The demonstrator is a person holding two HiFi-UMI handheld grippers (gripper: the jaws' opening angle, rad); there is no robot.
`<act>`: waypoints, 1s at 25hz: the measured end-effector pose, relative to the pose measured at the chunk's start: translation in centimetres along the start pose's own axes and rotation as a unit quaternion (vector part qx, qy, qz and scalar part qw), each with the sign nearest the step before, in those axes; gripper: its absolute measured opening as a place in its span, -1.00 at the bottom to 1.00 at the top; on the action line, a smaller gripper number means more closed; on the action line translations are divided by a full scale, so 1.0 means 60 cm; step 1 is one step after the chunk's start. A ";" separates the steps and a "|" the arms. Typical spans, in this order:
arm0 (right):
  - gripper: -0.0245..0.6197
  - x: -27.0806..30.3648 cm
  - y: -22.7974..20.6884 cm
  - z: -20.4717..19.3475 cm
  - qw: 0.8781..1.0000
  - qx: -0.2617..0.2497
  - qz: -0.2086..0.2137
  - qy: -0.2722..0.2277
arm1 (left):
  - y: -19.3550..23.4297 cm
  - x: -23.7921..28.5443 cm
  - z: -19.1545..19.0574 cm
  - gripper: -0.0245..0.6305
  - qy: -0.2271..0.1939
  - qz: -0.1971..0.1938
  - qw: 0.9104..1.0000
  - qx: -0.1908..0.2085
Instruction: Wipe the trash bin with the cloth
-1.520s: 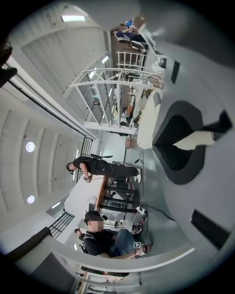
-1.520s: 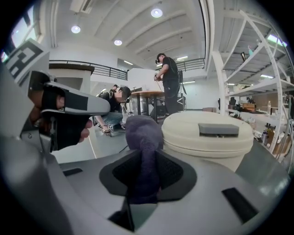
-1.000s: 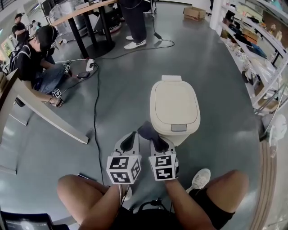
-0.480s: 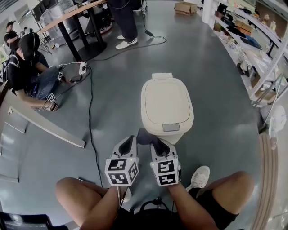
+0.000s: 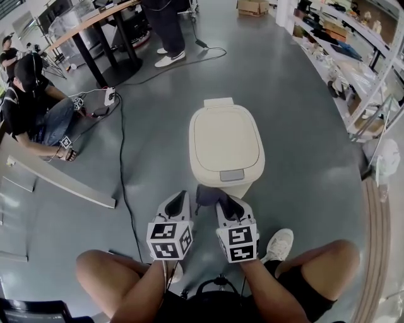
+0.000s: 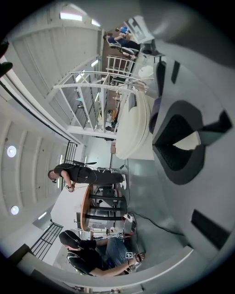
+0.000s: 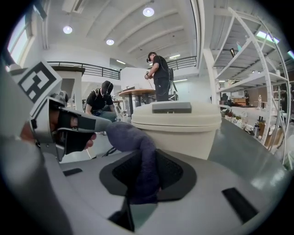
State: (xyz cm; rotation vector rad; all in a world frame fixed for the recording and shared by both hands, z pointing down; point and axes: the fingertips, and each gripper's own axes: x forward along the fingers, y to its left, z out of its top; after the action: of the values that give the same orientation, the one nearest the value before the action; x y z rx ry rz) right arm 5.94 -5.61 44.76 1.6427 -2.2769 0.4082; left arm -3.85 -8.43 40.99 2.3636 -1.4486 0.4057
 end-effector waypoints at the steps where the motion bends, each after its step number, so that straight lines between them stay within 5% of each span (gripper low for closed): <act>1: -0.63 -0.003 -0.006 -0.002 1.000 0.001 -0.004 0.000 | -0.003 0.001 -0.001 -0.93 0.001 -0.002 1.000 0.002; 25: -0.63 -0.038 -0.123 -0.021 0.996 0.029 -0.083 0.008 | -0.055 0.036 -0.028 -0.93 0.034 -0.027 0.999 0.029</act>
State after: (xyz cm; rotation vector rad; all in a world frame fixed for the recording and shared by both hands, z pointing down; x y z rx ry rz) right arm 13.76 -5.39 45.39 1.8336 -2.1138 0.4487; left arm -0.05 -8.05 42.92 2.4030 -1.3578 0.5151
